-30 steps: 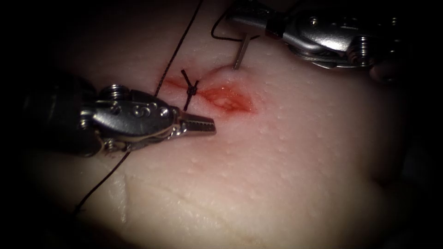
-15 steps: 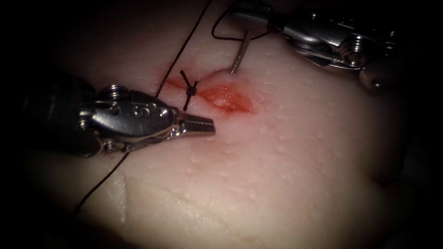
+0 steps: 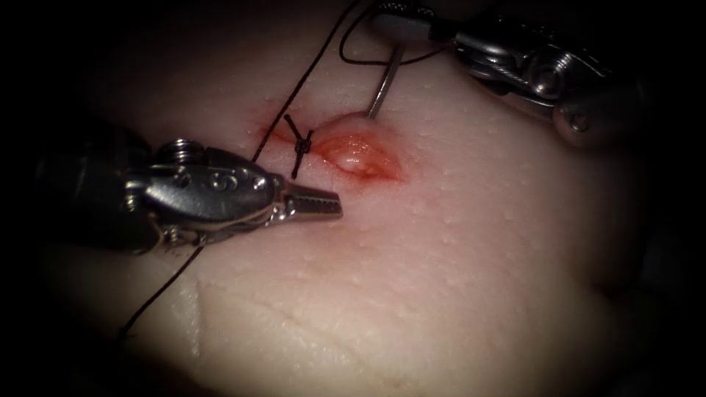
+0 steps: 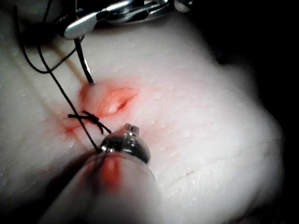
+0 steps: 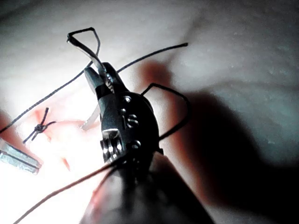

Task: Wound Closure
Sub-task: Right hand pushes needle through skin above cut

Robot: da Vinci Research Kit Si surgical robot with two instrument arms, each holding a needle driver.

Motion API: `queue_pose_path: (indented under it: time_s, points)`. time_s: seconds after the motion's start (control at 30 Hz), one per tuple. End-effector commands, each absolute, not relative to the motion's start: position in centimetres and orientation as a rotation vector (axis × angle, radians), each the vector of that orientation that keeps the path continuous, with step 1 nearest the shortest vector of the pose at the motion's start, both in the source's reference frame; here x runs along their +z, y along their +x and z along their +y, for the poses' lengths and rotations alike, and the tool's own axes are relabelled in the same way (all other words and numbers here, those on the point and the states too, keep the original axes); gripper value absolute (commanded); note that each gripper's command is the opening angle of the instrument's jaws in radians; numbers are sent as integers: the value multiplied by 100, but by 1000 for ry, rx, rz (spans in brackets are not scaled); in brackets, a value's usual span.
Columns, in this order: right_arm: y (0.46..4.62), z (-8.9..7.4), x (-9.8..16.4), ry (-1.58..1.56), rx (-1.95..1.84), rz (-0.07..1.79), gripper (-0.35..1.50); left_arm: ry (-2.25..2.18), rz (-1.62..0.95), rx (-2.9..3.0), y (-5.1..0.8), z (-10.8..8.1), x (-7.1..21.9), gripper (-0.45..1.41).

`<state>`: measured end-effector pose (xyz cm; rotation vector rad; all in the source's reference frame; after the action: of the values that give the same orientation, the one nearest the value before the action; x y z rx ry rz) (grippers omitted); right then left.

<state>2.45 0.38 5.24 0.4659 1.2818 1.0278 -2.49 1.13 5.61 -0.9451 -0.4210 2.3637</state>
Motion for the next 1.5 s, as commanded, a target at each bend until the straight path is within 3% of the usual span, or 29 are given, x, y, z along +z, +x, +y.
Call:
queue_pose_path:
  time_s: [0.03,0.73,1.5]
  points:
    - [251,35,529,471,1022,1287,-35,-945,-426,2363,-254,105,565,-3]
    - [268,13,548,756,1121,1299,-35,-946,-422,2368,-255,105,566,-3]
    - [257,44,548,703,1148,1361,-35,-949,-422,2373,-249,101,568,-5]
